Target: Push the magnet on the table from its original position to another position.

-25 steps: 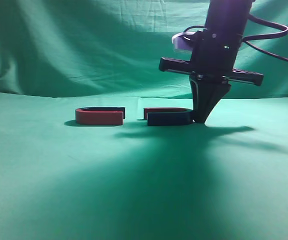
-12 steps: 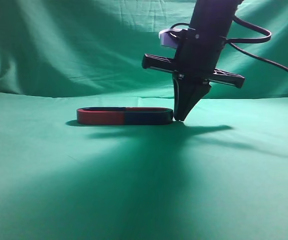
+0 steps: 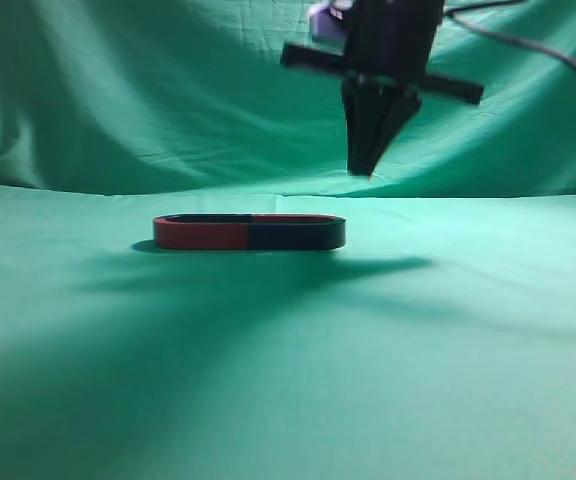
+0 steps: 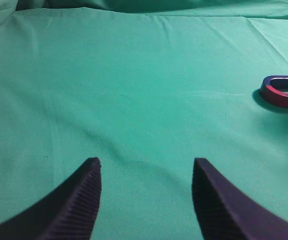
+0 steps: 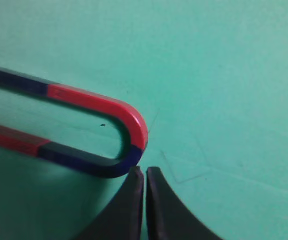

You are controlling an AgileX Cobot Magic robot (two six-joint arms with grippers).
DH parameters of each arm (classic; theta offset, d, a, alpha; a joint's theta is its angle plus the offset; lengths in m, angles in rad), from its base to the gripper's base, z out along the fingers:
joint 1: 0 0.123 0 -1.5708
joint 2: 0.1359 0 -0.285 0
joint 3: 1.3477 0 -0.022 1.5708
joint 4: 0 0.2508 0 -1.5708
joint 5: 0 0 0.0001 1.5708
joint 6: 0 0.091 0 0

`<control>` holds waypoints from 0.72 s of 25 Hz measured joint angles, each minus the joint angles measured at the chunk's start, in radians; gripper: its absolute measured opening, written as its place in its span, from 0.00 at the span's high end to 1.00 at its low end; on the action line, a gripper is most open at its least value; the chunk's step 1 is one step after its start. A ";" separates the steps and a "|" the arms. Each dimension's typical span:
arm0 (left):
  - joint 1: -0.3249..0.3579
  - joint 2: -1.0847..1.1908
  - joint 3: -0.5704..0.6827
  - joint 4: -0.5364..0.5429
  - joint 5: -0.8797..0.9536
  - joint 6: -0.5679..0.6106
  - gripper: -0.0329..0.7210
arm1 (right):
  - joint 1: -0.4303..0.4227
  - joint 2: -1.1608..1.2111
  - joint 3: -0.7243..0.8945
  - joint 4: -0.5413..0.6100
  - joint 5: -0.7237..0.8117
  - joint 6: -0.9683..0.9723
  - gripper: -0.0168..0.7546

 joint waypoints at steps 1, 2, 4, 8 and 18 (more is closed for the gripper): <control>0.000 0.000 0.000 0.000 0.000 0.000 0.46 | 0.000 -0.007 -0.041 -0.003 0.047 0.000 0.98; 0.000 0.000 0.000 0.000 0.000 0.000 0.46 | 0.000 -0.016 -0.079 -0.008 0.089 0.000 0.98; 0.000 0.000 0.000 0.000 0.000 0.000 0.46 | 0.000 -0.051 -0.136 -0.012 0.144 0.000 0.98; 0.000 0.000 0.000 0.000 0.000 0.000 0.46 | 0.000 -0.161 -0.191 -0.026 0.172 0.000 0.98; 0.000 0.000 0.000 0.000 0.000 0.000 0.46 | 0.000 -0.503 -0.174 -0.086 0.195 0.014 0.98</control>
